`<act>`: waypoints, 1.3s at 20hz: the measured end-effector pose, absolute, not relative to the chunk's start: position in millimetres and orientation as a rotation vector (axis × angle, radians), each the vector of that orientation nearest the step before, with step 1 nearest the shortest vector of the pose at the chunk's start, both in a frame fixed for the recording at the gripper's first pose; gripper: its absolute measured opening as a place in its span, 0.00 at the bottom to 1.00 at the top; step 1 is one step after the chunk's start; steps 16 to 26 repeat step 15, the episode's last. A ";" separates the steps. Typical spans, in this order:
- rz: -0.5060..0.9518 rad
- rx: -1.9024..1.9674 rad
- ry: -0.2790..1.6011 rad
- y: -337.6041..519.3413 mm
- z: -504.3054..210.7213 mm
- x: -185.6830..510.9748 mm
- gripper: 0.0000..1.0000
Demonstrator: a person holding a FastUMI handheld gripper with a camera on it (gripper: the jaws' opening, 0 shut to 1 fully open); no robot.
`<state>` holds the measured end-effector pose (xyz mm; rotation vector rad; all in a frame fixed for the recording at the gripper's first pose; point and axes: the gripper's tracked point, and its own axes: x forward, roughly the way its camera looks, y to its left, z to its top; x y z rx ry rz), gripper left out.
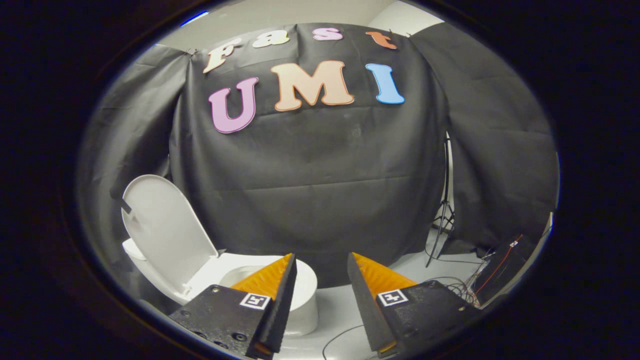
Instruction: Open the toilet lid.
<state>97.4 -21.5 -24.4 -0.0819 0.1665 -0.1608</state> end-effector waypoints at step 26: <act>-0.044 -0.027 0.129 -24.9 -19.3 98.7 0.57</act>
